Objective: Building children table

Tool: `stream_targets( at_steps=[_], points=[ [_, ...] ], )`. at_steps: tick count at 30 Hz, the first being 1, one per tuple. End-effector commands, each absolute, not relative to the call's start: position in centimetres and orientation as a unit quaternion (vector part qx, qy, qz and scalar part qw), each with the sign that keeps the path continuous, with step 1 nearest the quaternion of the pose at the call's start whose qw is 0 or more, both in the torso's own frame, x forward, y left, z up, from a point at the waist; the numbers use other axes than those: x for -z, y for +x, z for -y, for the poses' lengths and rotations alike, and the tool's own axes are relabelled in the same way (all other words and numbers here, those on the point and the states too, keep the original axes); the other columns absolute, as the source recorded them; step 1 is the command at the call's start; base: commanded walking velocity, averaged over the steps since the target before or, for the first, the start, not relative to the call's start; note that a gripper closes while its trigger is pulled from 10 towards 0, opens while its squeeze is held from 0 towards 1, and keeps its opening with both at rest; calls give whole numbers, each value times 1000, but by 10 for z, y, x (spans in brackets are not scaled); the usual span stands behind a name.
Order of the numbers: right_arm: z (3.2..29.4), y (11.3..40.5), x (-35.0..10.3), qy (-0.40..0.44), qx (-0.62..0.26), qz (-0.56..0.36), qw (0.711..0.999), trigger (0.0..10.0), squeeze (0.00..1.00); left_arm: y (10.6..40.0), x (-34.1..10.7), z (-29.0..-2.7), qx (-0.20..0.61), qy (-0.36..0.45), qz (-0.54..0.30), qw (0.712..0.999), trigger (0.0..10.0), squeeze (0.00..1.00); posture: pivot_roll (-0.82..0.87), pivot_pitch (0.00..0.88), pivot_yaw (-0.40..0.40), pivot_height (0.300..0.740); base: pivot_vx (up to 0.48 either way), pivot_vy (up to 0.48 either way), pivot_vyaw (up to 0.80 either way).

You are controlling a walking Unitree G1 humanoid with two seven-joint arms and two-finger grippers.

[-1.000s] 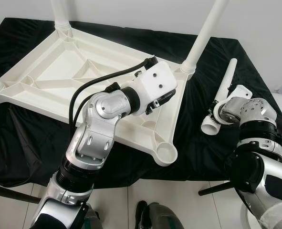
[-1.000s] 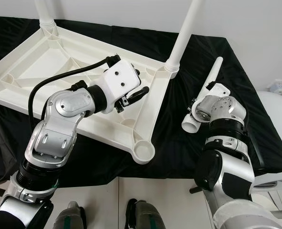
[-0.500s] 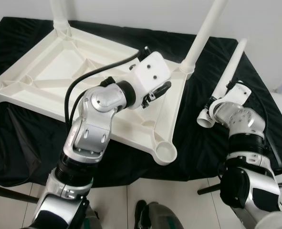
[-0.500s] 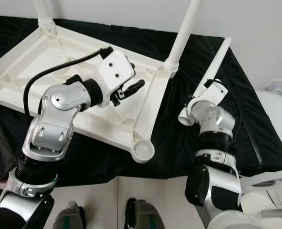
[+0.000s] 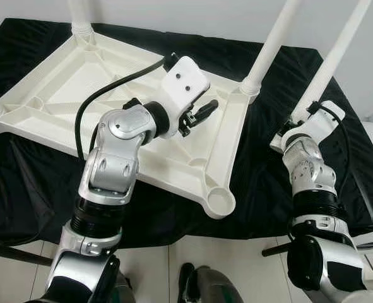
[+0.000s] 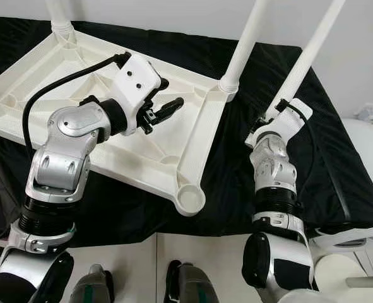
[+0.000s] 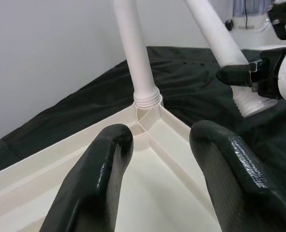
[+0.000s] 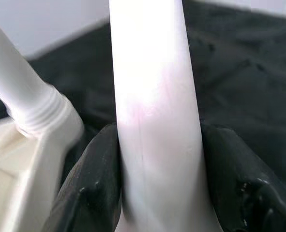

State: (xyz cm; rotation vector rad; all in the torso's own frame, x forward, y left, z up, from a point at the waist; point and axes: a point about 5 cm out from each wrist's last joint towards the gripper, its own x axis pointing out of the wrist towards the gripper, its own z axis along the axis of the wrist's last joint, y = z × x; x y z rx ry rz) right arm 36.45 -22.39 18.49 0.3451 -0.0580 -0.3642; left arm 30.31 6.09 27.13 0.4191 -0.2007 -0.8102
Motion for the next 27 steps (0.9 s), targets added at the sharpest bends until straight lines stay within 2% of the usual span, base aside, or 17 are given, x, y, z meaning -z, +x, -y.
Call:
stream_targets(
  at_steps=[1,7,12,13,17,26,27],
  points=[
    [225,360,-193,161,158,88,970,10000,0,309,-276,-63,334,175,110,920,10000,0,49,89,-113,740,0,0,0],
    [221,350,-200,149,92,178,968,10000,0,311,-273,-67,349,143,106,920,10000,0,63,75,-111,740,0,0,0],
    [219,348,-200,144,74,194,968,10000,0,311,-270,-69,360,131,103,918,10000,0,64,71,-108,740,0,0,0],
    [213,343,-201,136,38,215,966,10000,0,313,-262,-69,364,129,93,918,10000,0,71,61,-102,740,0,0,0],
    [209,340,-204,129,17,232,964,10000,0,311,-257,-68,366,132,96,916,10000,0,71,61,-102,740,0,0,0],
    [197,337,-211,123,-30,266,956,10000,0,297,-251,-56,401,110,112,902,10000,0,70,47,-98,740,0,0,0],
    [190,336,-213,117,-58,274,953,10000,0,293,-253,-53,417,96,118,896,10000,0,76,45,-104,740,0,0,0]
  ],
)
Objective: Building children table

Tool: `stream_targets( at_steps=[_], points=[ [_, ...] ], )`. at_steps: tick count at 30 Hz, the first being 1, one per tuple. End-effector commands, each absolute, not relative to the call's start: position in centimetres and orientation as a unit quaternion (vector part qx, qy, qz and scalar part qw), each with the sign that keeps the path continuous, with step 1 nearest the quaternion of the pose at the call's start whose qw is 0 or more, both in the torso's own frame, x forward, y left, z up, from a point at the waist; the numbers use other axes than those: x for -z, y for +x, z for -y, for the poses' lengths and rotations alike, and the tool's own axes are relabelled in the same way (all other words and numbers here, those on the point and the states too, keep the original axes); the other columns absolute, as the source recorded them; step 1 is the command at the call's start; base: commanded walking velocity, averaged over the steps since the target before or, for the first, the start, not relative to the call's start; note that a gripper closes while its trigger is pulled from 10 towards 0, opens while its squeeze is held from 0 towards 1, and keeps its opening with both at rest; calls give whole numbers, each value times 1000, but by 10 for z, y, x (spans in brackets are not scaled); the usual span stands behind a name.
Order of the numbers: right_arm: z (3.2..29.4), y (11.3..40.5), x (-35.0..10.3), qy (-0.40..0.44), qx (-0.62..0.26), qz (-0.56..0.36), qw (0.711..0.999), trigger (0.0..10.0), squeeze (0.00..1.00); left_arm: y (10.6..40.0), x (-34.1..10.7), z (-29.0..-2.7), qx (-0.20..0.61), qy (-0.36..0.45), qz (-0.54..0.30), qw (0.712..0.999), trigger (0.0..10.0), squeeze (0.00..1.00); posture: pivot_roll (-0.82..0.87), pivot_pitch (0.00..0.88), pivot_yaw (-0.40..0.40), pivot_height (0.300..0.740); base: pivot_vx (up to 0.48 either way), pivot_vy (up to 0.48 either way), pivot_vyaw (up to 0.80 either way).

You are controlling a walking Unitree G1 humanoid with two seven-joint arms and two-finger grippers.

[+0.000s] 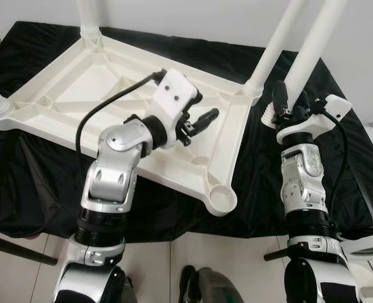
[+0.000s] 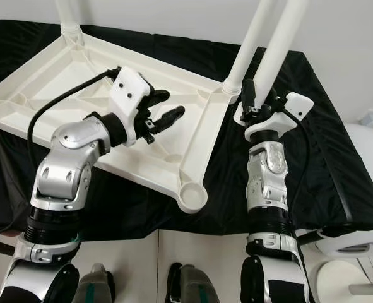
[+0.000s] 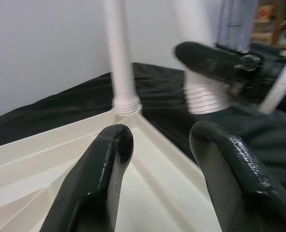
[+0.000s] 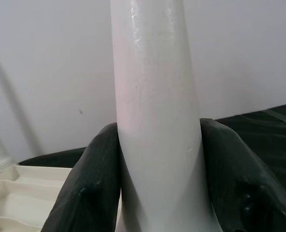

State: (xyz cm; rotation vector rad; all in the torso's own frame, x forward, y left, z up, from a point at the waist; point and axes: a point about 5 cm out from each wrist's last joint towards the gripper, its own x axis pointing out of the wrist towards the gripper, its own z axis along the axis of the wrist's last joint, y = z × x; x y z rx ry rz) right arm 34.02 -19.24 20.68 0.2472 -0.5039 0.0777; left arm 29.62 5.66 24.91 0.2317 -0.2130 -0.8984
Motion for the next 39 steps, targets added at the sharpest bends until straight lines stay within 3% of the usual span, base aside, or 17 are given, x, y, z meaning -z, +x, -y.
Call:
stream_targets(
  at_steps=[1,4,13,14,29,35,36,37,38,39],
  points=[
    [190,336,-213,117,-58,274,953,10000,0,293,-253,-53,417,96,118,896,10000,0,76,45,-104,740,0,0,0],
    [173,337,-213,110,-140,268,947,10000,0,284,-257,-45,449,89,136,879,10000,0,84,37,-122,740,0,0,0],
    [158,340,-210,104,-226,245,937,10000,0,291,-253,-41,470,37,110,875,10000,0,90,21,-148,740,0,0,0],
    [157,340,-209,103,-232,244,936,10000,0,292,-253,-41,470,35,108,876,10000,1000,90,21,-148,740,0,0,0],
    [149,333,-197,60,-305,225,923,10000,0,324,-277,-54,467,-111,64,875,10000,1000,81,8,-115,740,0,0,0],
    [150,333,-197,55,-313,225,921,10000,0,333,-282,-61,462,-127,49,877,10000,1000,78,1,-110,740,0,0,0],
    [150,333,-198,51,-321,223,919,10000,0,337,-285,-64,463,-150,42,873,10000,812,77,0,-106,740,0,0,0],
    [150,333,-198,51,-321,223,919,10000,0,337,-285,-64,463,-150,42,873,10000,812,77,0,-106,740,0,0,0],
    [150,332,-197,50,-325,222,918,10000,0,337,-287,-65,467,-161,40,868,10000,227,72,0,-104,740,0,0,0],
    [150,332,-197,50,-325,222,918,10000,0,337,-287,-65,467,-161,40,868,10000,227,72,0,-104,740,0,0,0]
  ],
)
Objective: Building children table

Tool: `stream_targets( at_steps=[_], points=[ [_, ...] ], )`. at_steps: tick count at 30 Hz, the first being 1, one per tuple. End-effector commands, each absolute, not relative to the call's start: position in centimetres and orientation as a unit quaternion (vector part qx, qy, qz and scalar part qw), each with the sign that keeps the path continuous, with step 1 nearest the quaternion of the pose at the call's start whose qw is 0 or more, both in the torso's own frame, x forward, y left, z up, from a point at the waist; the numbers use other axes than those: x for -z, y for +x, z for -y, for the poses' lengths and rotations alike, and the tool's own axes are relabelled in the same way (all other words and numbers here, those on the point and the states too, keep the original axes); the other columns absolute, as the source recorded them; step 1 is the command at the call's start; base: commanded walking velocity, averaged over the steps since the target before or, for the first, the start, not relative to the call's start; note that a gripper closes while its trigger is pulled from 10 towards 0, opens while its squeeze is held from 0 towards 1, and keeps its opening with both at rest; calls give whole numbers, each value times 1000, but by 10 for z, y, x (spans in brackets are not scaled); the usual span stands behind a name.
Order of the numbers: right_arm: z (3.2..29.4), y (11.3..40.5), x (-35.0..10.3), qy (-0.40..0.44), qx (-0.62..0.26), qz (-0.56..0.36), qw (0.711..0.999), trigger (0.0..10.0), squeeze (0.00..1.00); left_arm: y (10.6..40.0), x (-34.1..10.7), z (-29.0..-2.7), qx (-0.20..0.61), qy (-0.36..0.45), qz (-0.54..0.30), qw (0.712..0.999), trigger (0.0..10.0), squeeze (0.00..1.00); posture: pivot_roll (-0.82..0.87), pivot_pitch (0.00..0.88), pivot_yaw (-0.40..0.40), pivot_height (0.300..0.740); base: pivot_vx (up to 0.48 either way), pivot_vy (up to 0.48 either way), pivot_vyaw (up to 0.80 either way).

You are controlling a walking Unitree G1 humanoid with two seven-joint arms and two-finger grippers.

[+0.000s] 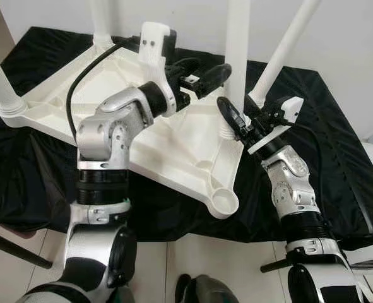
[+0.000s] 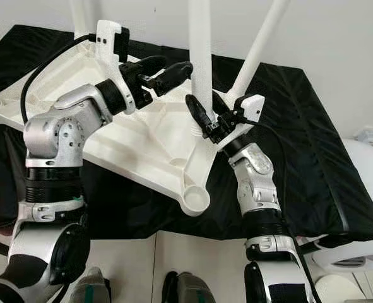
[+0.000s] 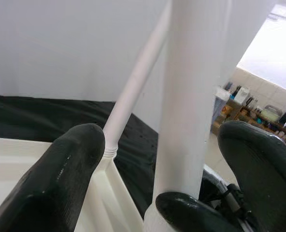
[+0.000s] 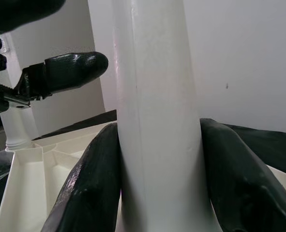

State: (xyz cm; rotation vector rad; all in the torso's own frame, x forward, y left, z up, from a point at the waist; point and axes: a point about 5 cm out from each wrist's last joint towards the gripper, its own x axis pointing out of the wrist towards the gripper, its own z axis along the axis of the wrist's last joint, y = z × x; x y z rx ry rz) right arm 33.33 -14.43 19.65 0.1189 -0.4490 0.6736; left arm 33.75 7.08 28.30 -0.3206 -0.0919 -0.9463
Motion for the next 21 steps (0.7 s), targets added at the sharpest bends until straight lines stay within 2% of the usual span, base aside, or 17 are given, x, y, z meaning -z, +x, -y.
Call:
stream_targets(
  at_steps=[1,21],
  points=[
    [150,332,-196,49,-328,220,917,10000,0,338,-288,-65,471,-166,39,866,10000,0,72,0,-104,740,0,0,0],
    [134,320,-174,26,-406,166,898,10000,0,340,-305,-50,513,-164,39,842,10000,0,62,0,-101,740,0,0,0]
  ],
)
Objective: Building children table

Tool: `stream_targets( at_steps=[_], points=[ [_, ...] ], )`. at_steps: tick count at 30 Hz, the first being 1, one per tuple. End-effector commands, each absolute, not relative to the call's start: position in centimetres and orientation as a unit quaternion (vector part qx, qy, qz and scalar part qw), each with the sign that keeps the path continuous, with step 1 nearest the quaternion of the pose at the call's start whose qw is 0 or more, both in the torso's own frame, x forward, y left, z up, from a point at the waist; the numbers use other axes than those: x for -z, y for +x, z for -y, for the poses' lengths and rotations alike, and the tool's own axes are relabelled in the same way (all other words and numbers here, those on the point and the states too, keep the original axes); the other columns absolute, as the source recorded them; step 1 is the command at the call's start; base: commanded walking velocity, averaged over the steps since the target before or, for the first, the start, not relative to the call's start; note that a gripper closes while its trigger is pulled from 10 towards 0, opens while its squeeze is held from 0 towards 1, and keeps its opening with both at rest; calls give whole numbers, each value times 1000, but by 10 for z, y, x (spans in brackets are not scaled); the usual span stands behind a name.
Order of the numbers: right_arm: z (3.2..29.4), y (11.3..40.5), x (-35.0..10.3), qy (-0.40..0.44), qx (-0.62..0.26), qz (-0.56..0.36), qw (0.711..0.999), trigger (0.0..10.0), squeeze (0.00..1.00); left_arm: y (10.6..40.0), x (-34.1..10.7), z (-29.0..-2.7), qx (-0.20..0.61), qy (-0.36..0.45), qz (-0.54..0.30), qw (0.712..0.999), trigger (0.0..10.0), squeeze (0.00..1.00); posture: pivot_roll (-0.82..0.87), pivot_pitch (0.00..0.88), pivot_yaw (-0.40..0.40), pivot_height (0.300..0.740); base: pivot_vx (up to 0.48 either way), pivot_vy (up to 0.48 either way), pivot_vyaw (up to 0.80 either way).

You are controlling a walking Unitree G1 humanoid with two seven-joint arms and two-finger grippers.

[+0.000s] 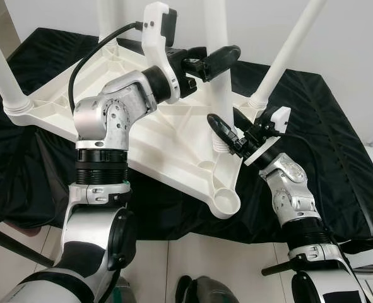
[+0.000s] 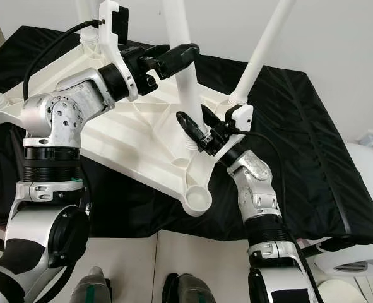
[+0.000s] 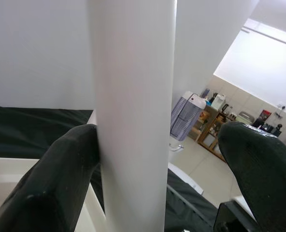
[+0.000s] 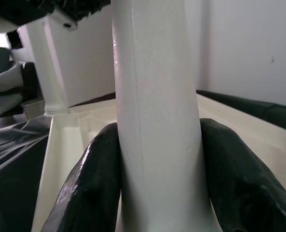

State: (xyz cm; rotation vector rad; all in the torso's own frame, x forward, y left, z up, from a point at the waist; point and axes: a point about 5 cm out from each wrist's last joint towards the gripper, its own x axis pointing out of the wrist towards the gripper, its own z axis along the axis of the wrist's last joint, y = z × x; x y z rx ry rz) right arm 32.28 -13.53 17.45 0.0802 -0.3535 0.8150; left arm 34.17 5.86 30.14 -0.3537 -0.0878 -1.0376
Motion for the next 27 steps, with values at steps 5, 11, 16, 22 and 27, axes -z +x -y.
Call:
stream_targets(
  at_steps=[5,11,16,22,27],
  points=[
    [132,318,-172,24,-415,161,895,10000,0,341,-304,-49,512,-164,33,843,10000,0,62,0,-100,740,0,0,0],
    [132,317,-170,20,-416,157,895,10000,0,345,-302,-49,499,-160,27,851,8667,0,63,0,-101,740,0,0,0],
    [132,317,-171,17,-415,158,896,10000,0,347,-302,-51,487,-169,26,857,0,0,63,0,-105,740,0,0,0],
    [133,318,-175,16,-411,163,897,10000,0,346,-304,-52,483,-164,32,860,0,0,68,0,-115,740,0,0,0],
    [131,317,-180,19,-403,161,901,10000,0,344,-309,-53,479,-146,37,865,0,0,70,0,-119,740,0,0,0]
  ],
)
